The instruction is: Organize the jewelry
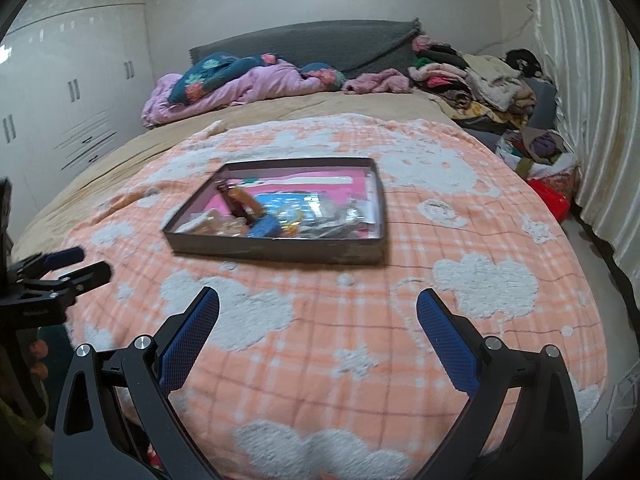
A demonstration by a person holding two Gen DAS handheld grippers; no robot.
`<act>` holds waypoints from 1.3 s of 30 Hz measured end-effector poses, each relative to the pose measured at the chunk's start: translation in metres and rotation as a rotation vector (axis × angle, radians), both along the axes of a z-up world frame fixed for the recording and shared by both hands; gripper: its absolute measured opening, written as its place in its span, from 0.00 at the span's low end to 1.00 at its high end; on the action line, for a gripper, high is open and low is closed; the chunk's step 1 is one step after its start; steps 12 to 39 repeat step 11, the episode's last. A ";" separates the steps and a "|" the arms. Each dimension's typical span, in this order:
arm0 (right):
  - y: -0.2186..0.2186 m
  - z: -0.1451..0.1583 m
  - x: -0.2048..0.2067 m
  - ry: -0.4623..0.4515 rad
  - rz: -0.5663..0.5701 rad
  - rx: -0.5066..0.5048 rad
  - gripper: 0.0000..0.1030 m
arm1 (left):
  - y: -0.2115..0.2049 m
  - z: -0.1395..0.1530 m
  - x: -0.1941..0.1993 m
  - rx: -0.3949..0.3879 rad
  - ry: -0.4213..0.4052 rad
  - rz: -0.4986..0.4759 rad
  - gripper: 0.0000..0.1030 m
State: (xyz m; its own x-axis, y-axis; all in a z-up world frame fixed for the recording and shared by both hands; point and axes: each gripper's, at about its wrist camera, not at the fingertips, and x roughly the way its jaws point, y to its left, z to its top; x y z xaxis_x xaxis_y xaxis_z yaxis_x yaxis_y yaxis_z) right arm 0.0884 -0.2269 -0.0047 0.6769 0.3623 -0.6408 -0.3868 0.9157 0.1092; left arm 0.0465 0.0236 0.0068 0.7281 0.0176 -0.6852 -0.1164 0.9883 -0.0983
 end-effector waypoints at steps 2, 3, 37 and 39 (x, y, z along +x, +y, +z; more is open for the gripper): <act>-0.011 -0.008 0.020 0.015 -0.049 -0.001 0.96 | 0.019 -0.005 0.008 -0.010 0.004 0.054 0.91; -0.016 -0.012 0.029 0.015 -0.069 -0.010 0.96 | 0.026 -0.005 0.012 -0.007 0.005 0.081 0.91; -0.096 -0.079 0.176 0.071 -0.403 -0.184 0.96 | 0.176 -0.055 0.105 0.046 0.149 0.440 0.91; -0.096 -0.079 0.176 0.071 -0.403 -0.184 0.96 | 0.176 -0.055 0.105 0.046 0.149 0.440 0.91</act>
